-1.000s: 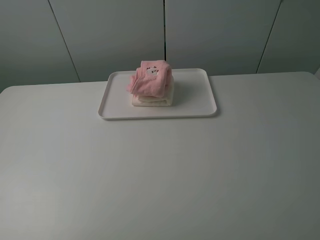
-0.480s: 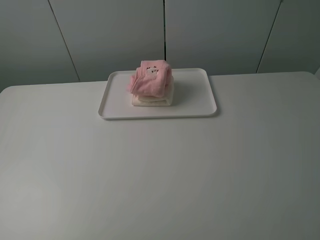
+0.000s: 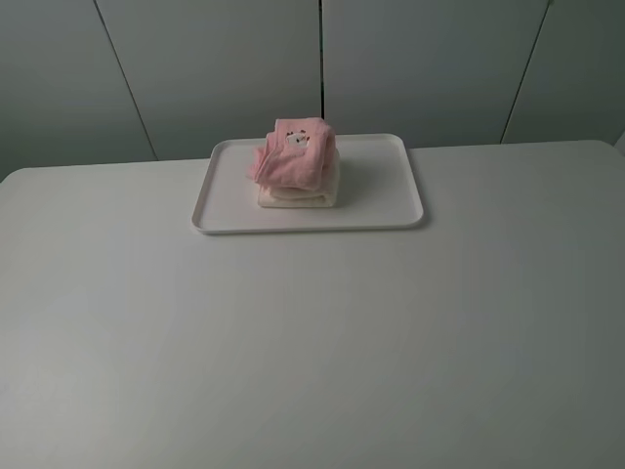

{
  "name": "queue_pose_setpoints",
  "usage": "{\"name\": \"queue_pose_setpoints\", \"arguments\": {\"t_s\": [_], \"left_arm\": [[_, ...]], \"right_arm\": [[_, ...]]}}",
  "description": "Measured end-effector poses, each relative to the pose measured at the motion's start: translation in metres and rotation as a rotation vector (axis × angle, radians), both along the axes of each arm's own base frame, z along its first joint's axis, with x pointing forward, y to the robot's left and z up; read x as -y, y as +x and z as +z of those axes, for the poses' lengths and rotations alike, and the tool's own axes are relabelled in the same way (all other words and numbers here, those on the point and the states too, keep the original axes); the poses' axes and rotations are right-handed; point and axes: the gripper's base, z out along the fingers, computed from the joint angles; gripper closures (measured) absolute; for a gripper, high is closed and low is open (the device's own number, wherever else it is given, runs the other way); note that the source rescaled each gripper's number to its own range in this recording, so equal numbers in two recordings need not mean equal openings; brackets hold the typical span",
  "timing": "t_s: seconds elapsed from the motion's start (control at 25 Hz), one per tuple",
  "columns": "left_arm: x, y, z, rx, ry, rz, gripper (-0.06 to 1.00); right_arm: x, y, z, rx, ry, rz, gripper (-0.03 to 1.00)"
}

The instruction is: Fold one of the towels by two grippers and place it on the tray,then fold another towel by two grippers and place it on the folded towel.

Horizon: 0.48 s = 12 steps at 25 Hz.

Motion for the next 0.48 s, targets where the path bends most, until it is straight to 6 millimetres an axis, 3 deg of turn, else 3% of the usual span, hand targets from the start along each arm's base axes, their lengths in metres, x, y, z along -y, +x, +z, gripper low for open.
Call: {"name": "queue_pose_setpoints", "arguments": {"t_s": [0.48], "left_arm": [[0.0000,0.0000,0.0000,0.000,0.000,0.000,-0.03]], "right_arm": [[-0.0006,-0.0002,0.0000,-0.005,0.015,-0.004,-0.03]]}}
